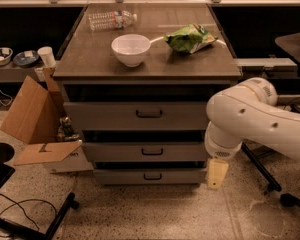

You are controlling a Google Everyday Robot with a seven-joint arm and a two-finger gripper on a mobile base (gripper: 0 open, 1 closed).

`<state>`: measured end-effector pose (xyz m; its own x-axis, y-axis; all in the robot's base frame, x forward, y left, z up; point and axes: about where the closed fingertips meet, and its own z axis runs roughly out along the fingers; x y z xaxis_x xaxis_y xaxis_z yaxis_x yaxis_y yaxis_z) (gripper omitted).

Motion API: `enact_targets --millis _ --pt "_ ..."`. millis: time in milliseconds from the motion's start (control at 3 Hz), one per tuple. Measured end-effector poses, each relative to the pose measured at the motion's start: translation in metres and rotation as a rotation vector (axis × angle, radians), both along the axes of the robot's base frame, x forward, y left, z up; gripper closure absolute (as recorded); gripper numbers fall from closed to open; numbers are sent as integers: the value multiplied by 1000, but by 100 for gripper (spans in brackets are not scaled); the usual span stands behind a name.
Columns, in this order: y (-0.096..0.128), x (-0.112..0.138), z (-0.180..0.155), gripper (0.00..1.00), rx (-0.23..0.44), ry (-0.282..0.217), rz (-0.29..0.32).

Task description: Open middle drawer

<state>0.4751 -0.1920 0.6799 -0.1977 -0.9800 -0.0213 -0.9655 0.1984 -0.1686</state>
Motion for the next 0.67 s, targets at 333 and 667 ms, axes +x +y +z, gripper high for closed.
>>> enact_targets --millis 333,667 --pt "-6 4 -3 0 -28 -8 11" --pt "-5 4 -3 0 -26 -7 10"
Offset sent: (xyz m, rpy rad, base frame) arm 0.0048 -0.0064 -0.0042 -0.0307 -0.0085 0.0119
